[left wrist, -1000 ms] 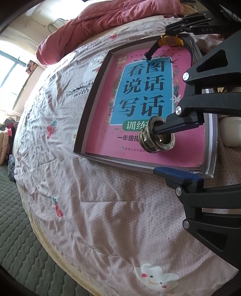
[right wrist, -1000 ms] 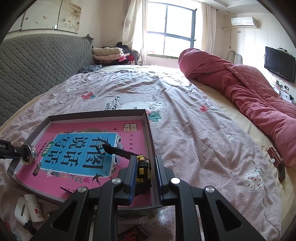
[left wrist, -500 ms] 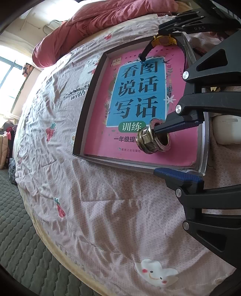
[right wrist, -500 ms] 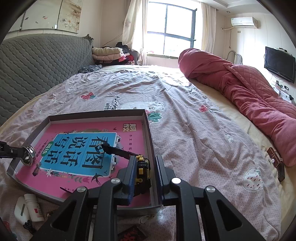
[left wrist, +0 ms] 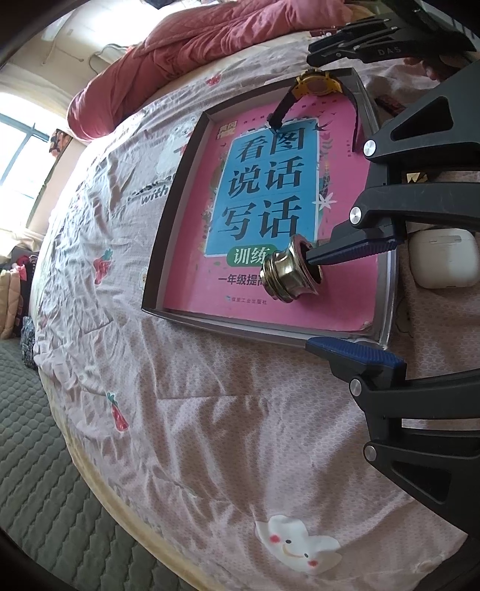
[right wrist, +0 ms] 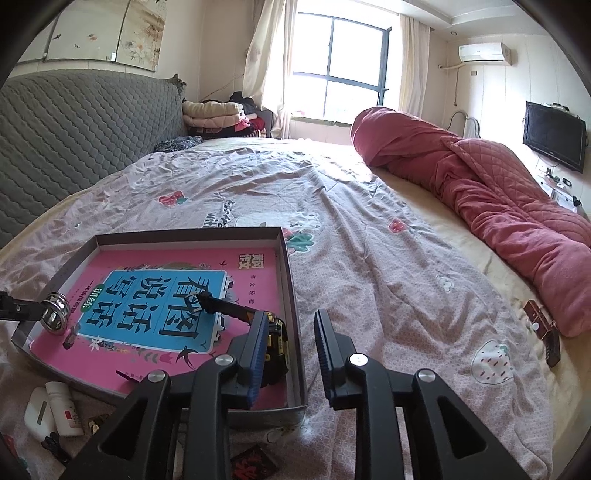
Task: Organize rigid objects
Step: 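Lower the silver fitting onto the workbook and open the left gripper while the right gripper releases the tape measure, then withdraw both grippers from the box back toward the remaining items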
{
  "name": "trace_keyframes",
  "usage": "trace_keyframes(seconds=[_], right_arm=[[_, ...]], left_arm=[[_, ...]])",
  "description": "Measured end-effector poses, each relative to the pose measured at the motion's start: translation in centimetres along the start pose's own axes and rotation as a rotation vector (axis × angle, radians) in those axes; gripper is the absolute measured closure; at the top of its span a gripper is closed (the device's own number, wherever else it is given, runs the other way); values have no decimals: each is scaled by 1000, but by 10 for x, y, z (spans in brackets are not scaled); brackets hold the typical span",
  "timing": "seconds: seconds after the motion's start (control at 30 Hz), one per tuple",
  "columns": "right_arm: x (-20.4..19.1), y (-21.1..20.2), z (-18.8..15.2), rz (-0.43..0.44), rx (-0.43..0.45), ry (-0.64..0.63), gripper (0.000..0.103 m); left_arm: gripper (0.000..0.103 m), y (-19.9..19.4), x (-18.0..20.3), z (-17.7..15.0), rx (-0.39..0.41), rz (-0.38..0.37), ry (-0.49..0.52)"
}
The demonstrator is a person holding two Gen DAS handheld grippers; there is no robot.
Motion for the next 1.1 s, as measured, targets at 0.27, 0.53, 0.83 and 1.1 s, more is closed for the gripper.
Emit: trace_keyframes(seconds=[0.27, 0.53, 0.83, 1.1], right_arm=[[0, -13, 4, 5, 52, -7, 63], [-1, -23, 3, 21, 73, -5, 57], [4, -38, -2, 18, 89, 2, 55], [1, -55, -7, 16, 98, -8, 55]], left_arm=[[57, -13, 4, -3, 30, -43, 10], [51, -33, 10, -9, 87, -95, 15], [48, -46, 12, -29, 107, -113, 49], [48, -58, 10, -42, 102, -131, 66]])
Point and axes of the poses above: each gripper's, at about its wrist camera, not at the fingertips, and y roughly the way its jaws point, x to its right, z to its top, the point moved 6 cm from there along y, roughly the way its jaws point, and after that the axes turned 14 degrees about -y, right-handed, at the moved point
